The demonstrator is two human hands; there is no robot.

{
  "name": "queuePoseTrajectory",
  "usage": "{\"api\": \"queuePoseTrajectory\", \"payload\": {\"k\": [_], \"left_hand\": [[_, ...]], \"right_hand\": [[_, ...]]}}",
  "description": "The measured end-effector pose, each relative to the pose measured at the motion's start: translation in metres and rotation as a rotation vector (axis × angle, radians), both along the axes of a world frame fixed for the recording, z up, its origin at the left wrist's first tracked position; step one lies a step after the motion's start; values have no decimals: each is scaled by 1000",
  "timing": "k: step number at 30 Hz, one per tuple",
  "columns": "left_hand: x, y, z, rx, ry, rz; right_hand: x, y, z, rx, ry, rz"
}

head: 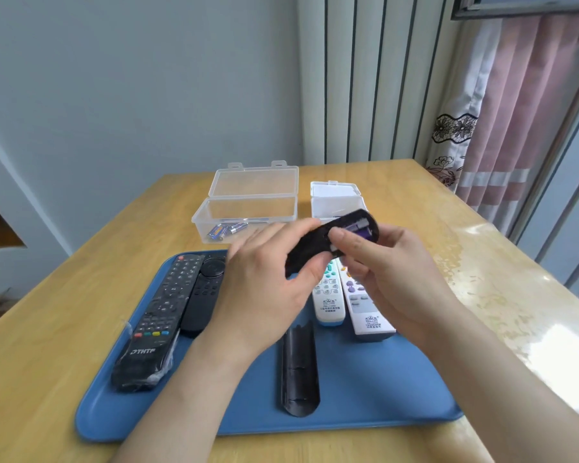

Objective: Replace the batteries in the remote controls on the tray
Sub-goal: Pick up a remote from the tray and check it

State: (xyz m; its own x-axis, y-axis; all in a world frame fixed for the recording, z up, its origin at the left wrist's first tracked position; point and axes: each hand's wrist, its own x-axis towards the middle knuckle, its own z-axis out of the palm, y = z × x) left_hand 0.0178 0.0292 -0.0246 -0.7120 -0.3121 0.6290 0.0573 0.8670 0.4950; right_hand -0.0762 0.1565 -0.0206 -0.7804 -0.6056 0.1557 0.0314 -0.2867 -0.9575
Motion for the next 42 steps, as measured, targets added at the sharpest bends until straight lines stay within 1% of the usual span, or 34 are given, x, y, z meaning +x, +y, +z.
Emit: {"api": "queuePoseTrajectory", "payload": {"k": [2, 3, 5, 7, 9, 17, 20, 24, 35, 42], "left_hand": [[0, 8, -1, 246, 2, -78], [-1, 12, -1, 337, -15, -106], [-2, 20, 0, 492, -64, -179], [-2, 24, -2, 595, -88, -233], [-3, 25, -3, 620, -103, -252], [-7, 30, -9, 689, -107, -257], [-7, 30, -9, 744, -96, -268], [-6, 31, -7, 667, -119, -248], [-6, 39, -9, 467, -100, -195], [-8, 41, -15, 444, -118, -260]], "right_hand": [[4, -2, -1, -54, -99, 19], [6, -4, -2, -83, -140, 23], [9, -6, -2, -144, -227, 11], [10, -6, 1, -168, -289, -13], [9, -5, 3, -185, -294, 2], [10, -5, -2, -143, -151, 43], [9, -3, 4, -130, -171, 94], [6, 3, 14, -115, -282, 105], [6, -5, 5, -131, -396, 68], [3, -2, 6, -66, -391, 132]]}}
